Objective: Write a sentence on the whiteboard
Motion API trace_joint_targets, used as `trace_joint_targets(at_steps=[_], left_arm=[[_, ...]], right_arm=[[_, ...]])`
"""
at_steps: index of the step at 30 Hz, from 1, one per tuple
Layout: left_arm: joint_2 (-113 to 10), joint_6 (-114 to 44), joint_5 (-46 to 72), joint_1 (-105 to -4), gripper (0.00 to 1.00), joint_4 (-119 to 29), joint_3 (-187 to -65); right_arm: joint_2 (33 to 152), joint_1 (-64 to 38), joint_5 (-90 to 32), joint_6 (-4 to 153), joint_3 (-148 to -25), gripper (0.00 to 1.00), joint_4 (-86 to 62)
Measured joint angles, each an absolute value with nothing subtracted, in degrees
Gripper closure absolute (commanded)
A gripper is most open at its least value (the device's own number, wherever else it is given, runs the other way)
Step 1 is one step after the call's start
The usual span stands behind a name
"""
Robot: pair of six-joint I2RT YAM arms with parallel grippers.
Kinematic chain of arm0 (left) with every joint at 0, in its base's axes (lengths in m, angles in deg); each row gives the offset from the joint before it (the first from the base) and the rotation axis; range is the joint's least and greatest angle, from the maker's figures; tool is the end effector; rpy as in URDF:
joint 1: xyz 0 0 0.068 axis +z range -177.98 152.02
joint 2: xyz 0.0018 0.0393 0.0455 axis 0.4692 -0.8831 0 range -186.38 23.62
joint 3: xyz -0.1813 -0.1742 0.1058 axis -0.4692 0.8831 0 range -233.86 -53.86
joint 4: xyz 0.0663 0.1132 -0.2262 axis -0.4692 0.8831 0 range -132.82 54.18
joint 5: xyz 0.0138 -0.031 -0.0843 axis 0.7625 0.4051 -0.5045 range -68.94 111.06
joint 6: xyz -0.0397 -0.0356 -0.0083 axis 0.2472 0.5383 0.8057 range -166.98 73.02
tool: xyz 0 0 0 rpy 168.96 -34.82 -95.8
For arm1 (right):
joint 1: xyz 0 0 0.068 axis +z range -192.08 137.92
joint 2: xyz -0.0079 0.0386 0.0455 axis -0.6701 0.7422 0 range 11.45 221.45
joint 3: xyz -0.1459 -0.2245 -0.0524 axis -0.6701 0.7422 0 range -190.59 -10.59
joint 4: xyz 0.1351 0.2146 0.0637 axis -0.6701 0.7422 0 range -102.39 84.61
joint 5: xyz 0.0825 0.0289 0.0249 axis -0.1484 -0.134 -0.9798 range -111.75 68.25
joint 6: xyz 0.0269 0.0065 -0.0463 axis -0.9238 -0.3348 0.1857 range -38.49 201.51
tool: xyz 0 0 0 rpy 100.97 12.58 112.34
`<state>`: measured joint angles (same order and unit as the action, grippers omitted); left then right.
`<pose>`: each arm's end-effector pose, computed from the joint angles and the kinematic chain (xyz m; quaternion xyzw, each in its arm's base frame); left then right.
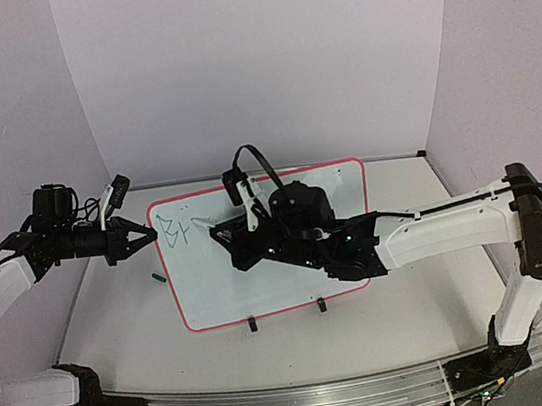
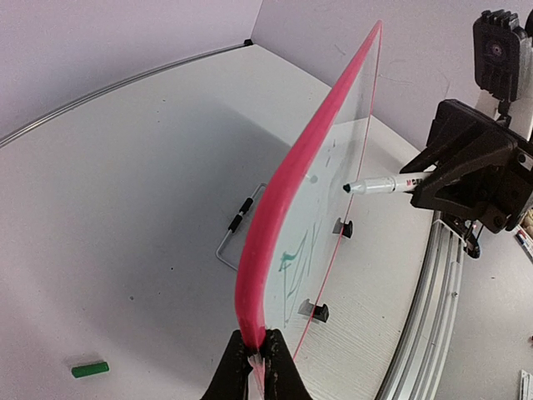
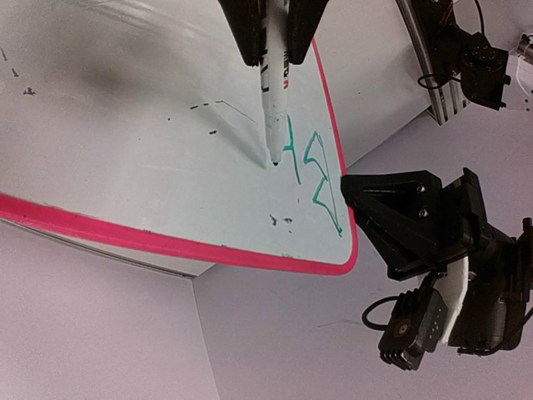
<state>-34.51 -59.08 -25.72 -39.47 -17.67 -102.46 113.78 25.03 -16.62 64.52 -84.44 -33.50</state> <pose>0.2037 -0.0678 0.3003 0.3465 0.7581 -0.3494 0.4279 0.1698 0.3939 0.2933 -0.2910 0.6923 0.4168 0.5122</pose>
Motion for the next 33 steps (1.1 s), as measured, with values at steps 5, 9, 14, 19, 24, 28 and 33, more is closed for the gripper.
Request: trace_joint_targets(at_steps=[5, 9, 14, 19, 24, 28, 33], left_arm=[[-34.5, -59.1, -25.7, -39.5, 1.00, -17.7, -102.5], [-34.5, -59.1, -25.7, -39.5, 1.00, -17.7, -102.5], [-34.5, -59.1, -25.7, -39.5, 1.00, -17.7, -102.5], [-34.5, -59.1, -25.7, -39.5, 1.00, -17.7, -102.5], [-34.5, -59.1, -25.7, -39.5, 1.00, -17.7, -102.5], [-34.5, -59.0, -25.7, -39.5, 1.00, -17.7, -102.5], [-34.5, -59.0, -25.7, -39.6, 1.00, -17.7, -102.5]], right_arm=[[114.5, 24.8, -16.6, 64.5, -85.9, 1.00, -32.6], [114.5, 24.8, -16.6, 64.5, -86.0, 1.00, -31.8], [114.5, 24.8, -16.4, 64.1, -86.0, 1.00, -31.0], [114.5, 24.8, -16.4, 63.3, -85.7, 1.00, -30.7], [114.5, 24.8, -16.7, 62.4, -84.2, 1.00, -30.7], [114.5, 24.8, -17.0, 61.7, -83.5, 1.00, -30.7], [114.5, 24.8, -17.7, 61.5, -83.1, 1.00, -30.7]])
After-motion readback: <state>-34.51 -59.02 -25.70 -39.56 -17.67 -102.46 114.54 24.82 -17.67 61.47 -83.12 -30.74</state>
